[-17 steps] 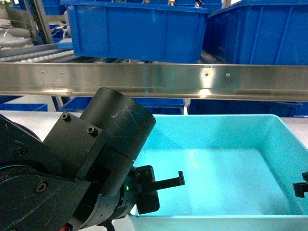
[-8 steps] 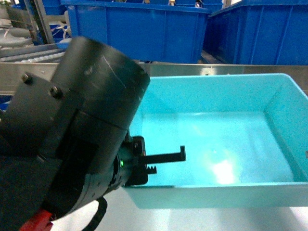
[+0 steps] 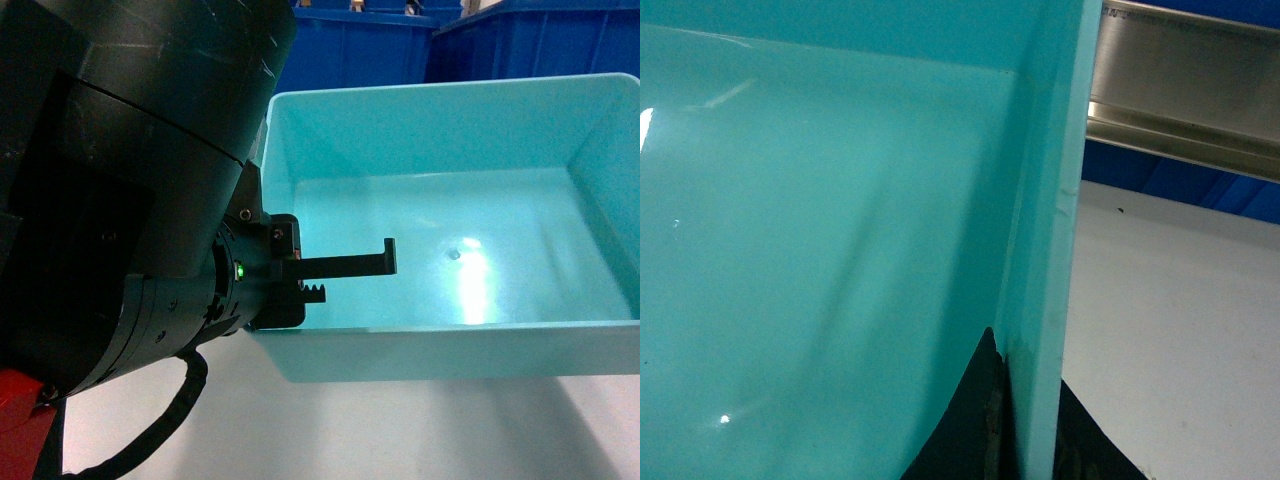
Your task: Organize blue bins on left shelf correctly
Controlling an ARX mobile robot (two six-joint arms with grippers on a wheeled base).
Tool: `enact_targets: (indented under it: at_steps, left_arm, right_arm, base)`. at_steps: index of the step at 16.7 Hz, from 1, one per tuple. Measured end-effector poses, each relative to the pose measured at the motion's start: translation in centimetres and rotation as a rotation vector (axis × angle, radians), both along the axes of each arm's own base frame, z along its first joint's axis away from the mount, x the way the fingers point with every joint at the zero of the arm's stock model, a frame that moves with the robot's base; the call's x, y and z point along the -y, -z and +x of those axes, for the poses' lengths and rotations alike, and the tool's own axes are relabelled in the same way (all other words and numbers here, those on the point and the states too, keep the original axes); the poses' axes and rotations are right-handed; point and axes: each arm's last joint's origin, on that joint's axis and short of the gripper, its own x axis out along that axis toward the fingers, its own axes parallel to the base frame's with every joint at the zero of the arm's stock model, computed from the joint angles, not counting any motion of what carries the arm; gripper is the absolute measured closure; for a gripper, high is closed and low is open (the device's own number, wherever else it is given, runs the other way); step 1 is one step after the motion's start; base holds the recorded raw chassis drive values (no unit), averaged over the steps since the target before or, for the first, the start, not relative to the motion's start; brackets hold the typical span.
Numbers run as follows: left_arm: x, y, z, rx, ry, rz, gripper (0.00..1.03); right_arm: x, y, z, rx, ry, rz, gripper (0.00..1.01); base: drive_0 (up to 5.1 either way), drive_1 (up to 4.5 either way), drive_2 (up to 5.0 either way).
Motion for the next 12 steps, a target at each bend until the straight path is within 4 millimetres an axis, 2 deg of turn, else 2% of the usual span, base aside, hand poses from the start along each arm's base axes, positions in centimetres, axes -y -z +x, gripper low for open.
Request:
enact_targets:
  at_steps: [5, 12]
  left_arm:
    - [0.0, 0.0, 0.0, 0.0, 0.0, 0.0, 1.01]
    - [0.08, 0.02, -0.04, 0.0, 0.002, 0.001, 1.01]
  right_arm:
    - [0.0, 0.0, 0.0, 0.0, 0.0, 0.0, 0.99]
    - [0.02, 0.05, -0.03, -0.003, 0.001, 0.0, 0.99]
  base:
    - [0.0, -0.22, 0.3]
    - [-4.6, 0.64, 3.9]
